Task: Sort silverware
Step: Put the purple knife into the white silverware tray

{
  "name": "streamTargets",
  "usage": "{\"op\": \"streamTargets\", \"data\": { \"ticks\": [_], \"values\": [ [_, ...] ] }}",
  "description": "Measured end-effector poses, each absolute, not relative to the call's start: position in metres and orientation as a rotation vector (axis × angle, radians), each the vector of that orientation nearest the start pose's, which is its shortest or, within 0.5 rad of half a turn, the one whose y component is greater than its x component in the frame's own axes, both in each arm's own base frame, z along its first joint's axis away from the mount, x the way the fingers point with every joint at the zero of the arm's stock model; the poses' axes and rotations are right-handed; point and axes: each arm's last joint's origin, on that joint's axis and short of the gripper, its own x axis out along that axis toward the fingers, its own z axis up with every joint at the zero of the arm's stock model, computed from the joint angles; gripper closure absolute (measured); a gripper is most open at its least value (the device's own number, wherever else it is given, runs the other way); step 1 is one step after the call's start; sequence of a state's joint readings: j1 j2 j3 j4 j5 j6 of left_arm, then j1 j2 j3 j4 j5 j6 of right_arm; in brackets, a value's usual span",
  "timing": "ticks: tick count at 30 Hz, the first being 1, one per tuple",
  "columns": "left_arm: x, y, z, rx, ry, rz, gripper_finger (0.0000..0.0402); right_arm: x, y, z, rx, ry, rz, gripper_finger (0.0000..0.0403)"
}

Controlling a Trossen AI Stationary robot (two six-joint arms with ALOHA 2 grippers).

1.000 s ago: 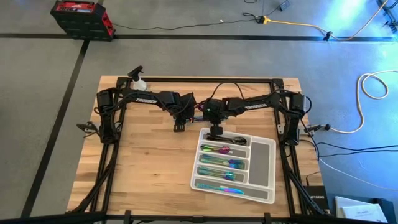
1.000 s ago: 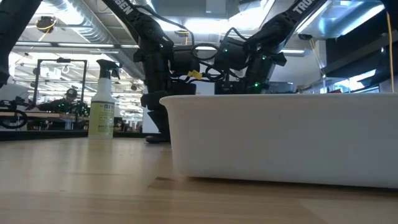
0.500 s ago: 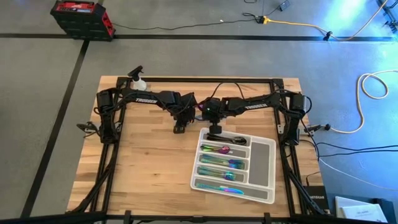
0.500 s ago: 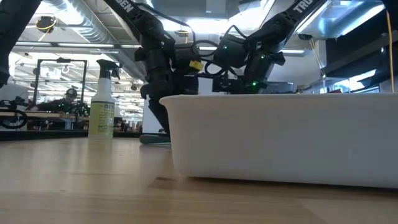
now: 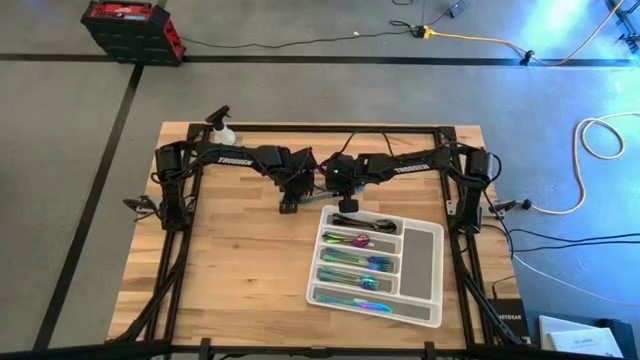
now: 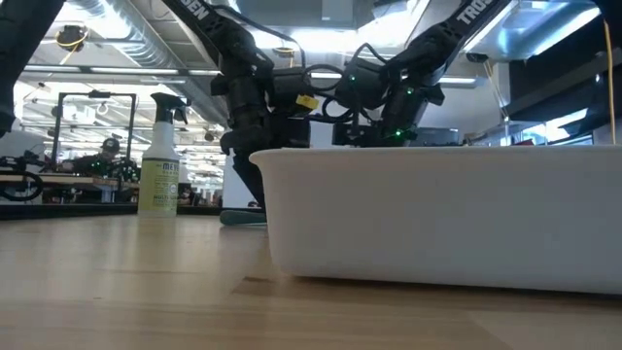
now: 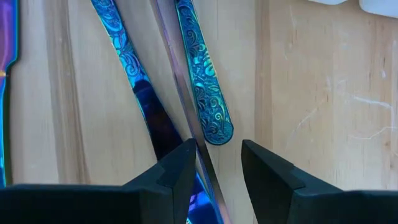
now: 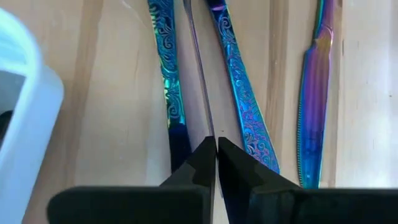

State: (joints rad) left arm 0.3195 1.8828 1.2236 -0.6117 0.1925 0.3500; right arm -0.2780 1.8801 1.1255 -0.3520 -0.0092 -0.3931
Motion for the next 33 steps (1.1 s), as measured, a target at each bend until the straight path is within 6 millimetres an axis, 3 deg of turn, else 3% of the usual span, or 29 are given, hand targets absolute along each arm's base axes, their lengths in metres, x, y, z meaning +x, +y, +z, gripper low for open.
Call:
{"op": "streamTargets", "data": {
  "ticks": [14,33],
  "values": [
    [0.343,0.107,0.16,-0.022,1.232,-0.106,0.0286,0.352,-0.1,0.134,-0.163,1.137,0.032,0.0402],
    [0.343,0.106,0.161,-0.042,1.22,-0.135,0.0286,0.351,-0.102,0.133,-0.195,1.15,-0.026,0.0402]
  ]
}}
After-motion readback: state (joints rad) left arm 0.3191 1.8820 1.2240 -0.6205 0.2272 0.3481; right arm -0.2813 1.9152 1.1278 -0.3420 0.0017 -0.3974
